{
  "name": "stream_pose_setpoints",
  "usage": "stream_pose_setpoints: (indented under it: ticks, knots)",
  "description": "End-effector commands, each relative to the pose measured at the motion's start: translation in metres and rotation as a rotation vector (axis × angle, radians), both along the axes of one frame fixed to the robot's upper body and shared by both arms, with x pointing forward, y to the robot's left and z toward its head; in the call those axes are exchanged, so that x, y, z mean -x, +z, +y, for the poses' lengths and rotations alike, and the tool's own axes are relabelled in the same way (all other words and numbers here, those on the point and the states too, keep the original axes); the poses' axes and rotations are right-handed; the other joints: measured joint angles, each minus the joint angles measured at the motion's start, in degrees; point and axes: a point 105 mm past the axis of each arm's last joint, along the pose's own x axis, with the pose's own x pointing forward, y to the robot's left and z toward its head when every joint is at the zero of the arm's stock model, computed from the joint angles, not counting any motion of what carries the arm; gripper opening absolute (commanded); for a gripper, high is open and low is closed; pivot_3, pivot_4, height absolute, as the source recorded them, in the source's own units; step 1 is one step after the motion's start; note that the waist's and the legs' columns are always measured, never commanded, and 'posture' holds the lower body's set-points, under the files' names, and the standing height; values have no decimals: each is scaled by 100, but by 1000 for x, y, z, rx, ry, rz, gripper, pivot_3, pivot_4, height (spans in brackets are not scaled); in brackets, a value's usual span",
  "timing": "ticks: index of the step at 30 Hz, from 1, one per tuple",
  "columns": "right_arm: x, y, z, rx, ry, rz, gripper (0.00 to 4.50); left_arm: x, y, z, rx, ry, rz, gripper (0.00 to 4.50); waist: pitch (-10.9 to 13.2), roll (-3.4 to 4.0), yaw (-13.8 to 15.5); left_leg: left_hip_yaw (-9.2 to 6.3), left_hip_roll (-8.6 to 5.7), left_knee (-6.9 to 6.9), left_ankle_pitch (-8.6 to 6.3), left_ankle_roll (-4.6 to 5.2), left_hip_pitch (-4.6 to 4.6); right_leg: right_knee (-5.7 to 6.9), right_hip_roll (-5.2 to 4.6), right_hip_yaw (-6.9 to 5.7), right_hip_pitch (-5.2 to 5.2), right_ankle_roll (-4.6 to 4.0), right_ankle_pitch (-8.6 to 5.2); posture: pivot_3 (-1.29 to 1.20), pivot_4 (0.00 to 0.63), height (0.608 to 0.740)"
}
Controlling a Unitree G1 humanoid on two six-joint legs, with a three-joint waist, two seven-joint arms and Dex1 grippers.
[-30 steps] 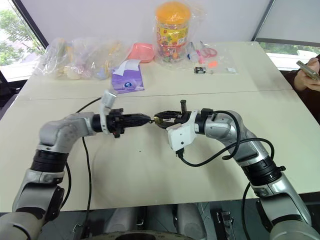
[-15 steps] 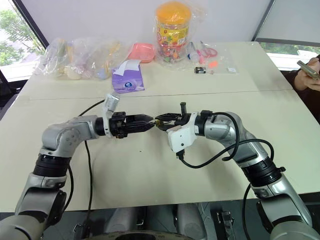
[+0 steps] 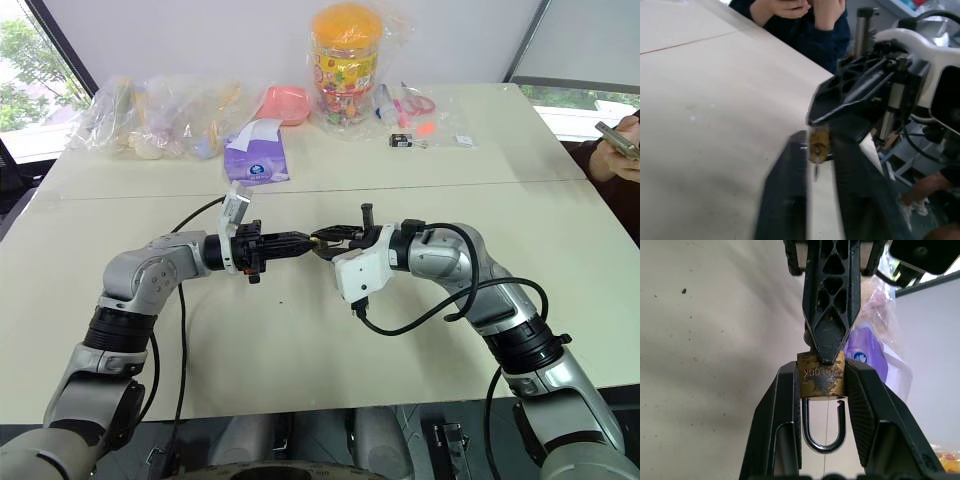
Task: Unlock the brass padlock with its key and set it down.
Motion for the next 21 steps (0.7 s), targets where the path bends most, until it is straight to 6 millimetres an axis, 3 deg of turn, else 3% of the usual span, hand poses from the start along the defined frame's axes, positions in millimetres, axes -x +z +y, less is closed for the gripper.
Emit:
stream_pose_setpoints:
  ticks: [1,11,12,17,19,21]
  knots:
    - [6,19,5,-30,33,-63,714,-2,7,-1,5,-2,-35,51,0,0,0,0,0,0,0,0,0,0,0,0,0,0,0,0,150,737]
    - [3,25,5,-124,-5,2,714,2,9,0,3,-25,-39,51,0,0,-2,-1,0,0,0,0,0,0,0,-1,0,0,0,0,150,737]
    - [3,26,6,-141,-9,23,1796,3,9,0,-3,-28,-43,0,0,0,-4,-1,0,0,0,0,0,0,1,-1,0,0,0,0,150,737]
    - [-3,24,-9,-152,-76,192,4301,1,12,4,-27,-36,-73,0,0,0,1,-1,0,0,0,0,0,0,0,-1,0,0,0,0,150,737]
    - [-6,18,-31,-183,-178,409,4462,0,15,8,-38,-33,-88,0,0,0,24,-2,0,0,0,0,0,-1,-1,-3,1,0,0,0,150,737]
    - [0,19,-41,-239,-201,576,4462,-2,16,10,-48,-30,-103,0,0,0,55,-2,-2,1,0,0,-2,-2,-4,-5,1,0,0,0,150,737]
